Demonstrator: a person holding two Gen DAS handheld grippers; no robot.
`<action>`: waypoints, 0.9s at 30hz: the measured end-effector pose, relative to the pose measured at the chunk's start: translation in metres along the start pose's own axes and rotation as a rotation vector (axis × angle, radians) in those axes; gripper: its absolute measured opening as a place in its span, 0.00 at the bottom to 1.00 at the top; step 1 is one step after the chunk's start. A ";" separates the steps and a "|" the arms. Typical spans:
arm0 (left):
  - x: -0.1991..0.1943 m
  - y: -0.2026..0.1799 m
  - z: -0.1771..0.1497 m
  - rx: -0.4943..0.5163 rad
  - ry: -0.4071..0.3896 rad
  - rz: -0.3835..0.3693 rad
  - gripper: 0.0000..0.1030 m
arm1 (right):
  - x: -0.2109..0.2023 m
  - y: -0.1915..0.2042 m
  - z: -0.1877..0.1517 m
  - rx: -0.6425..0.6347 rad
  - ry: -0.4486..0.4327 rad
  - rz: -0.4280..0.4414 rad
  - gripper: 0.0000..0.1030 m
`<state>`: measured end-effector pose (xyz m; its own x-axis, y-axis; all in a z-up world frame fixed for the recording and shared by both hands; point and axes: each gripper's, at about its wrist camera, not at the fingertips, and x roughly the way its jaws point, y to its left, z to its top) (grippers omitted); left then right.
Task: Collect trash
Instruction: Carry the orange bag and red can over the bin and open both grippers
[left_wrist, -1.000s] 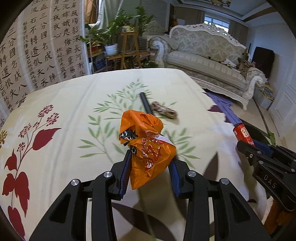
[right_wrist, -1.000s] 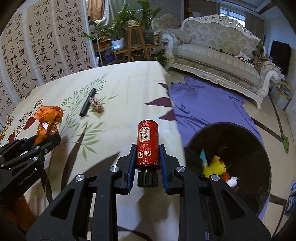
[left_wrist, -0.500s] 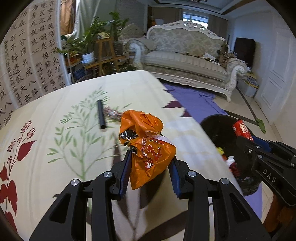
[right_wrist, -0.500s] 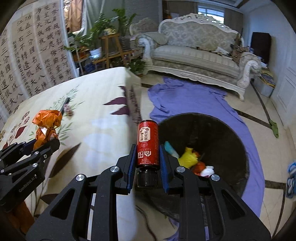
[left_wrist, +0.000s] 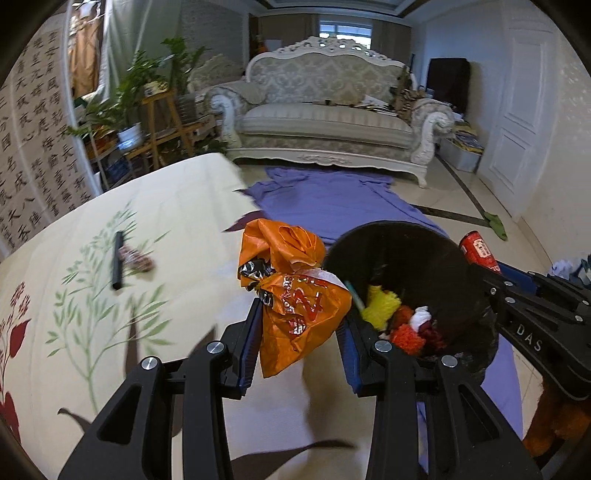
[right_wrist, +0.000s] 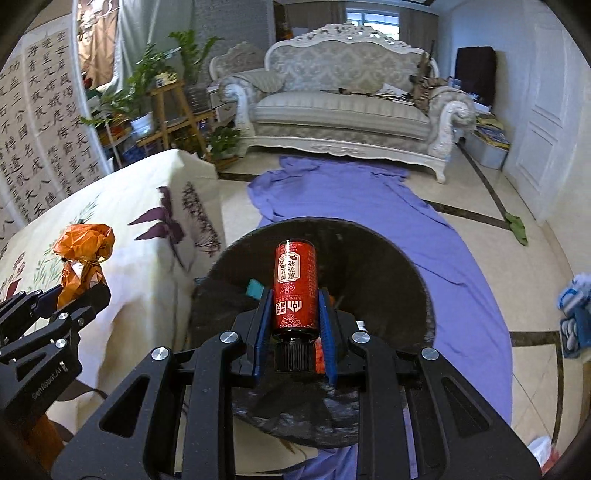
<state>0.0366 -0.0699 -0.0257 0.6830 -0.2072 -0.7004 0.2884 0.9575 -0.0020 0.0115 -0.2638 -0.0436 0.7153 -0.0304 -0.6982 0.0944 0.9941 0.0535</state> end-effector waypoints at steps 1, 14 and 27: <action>0.001 -0.004 0.001 0.005 -0.001 -0.004 0.37 | 0.001 -0.003 0.001 0.004 0.000 -0.005 0.22; 0.037 -0.040 0.026 0.056 0.004 -0.014 0.37 | 0.022 -0.031 0.015 0.036 -0.012 -0.050 0.22; 0.063 -0.054 0.033 0.083 0.050 -0.024 0.39 | 0.047 -0.045 0.023 0.065 0.009 -0.065 0.23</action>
<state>0.0864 -0.1414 -0.0459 0.6413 -0.2179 -0.7357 0.3608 0.9318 0.0385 0.0569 -0.3122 -0.0629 0.7002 -0.0933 -0.7078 0.1849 0.9813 0.0537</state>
